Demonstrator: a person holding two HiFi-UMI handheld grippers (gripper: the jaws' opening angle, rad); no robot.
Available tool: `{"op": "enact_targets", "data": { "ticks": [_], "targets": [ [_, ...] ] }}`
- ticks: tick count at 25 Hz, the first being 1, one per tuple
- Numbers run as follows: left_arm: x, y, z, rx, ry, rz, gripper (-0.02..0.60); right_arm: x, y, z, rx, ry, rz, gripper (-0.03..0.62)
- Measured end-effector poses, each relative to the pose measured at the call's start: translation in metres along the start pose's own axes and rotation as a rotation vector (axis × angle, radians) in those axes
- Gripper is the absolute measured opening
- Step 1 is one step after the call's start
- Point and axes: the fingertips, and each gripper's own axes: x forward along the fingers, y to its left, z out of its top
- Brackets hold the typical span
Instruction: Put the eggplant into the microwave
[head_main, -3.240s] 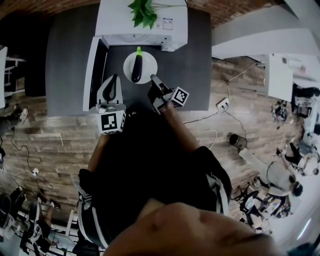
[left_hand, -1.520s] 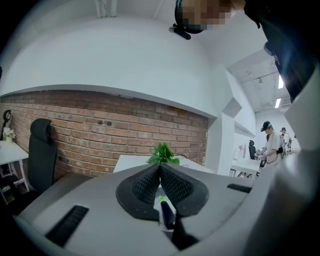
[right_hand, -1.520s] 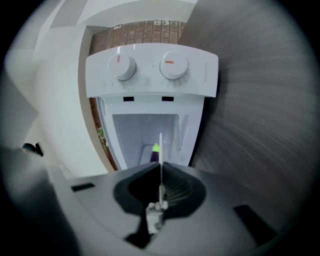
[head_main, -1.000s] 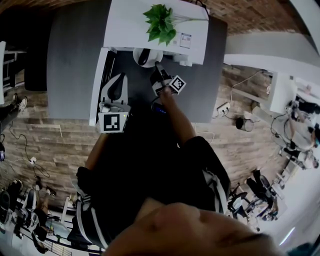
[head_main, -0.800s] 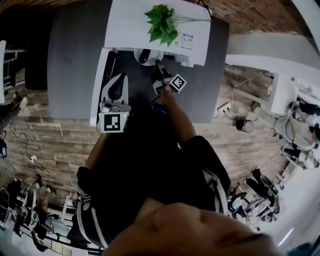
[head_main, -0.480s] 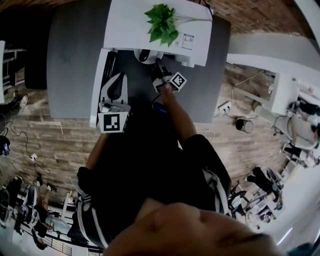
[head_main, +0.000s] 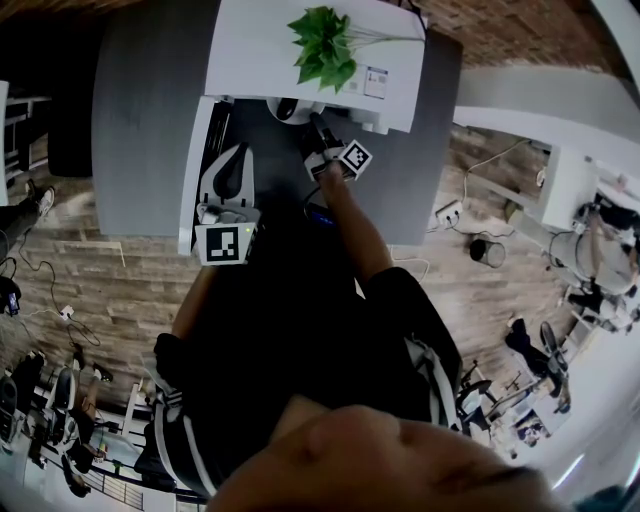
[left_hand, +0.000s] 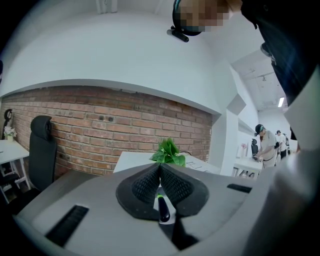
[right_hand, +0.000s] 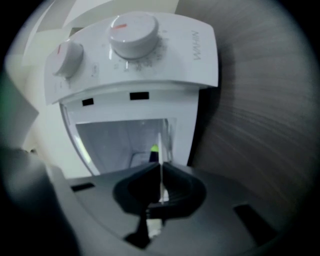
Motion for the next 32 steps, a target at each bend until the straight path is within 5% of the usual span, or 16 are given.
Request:
{"op": "enact_targets", "data": {
  "ticks": [9, 16, 23, 26, 32],
  "targets": [
    [-0.0004, 0.0039, 0.0021, 0.019, -0.012, 0.001, 0.037, 0.0010, 0.0001, 0.0000, 0.009, 0.010, 0.012, 0.041],
    [-0.0035, -0.0005, 0.0034, 0.009, -0.018, -0.009, 0.037, -0.0003, 0.0029, 0.0020, 0.021, -0.002, 0.023, 0.129],
    [-0.0084, -0.0018, 0.0060, -0.004, -0.015, -0.005, 0.037, -0.0036, 0.0018, 0.0027, 0.043, -0.014, 0.004, 0.126],
    [-0.0096, -0.0006, 0.0060, 0.002, -0.020, -0.003, 0.037, -0.0041, -0.0008, 0.0026, 0.039, -0.023, -0.030, 0.048],
    [-0.0093, 0.0001, 0.0064, 0.006, -0.024, -0.003, 0.037, 0.0010, 0.0027, 0.0023, 0.046, -0.040, -0.042, 0.044]
  ]
}}
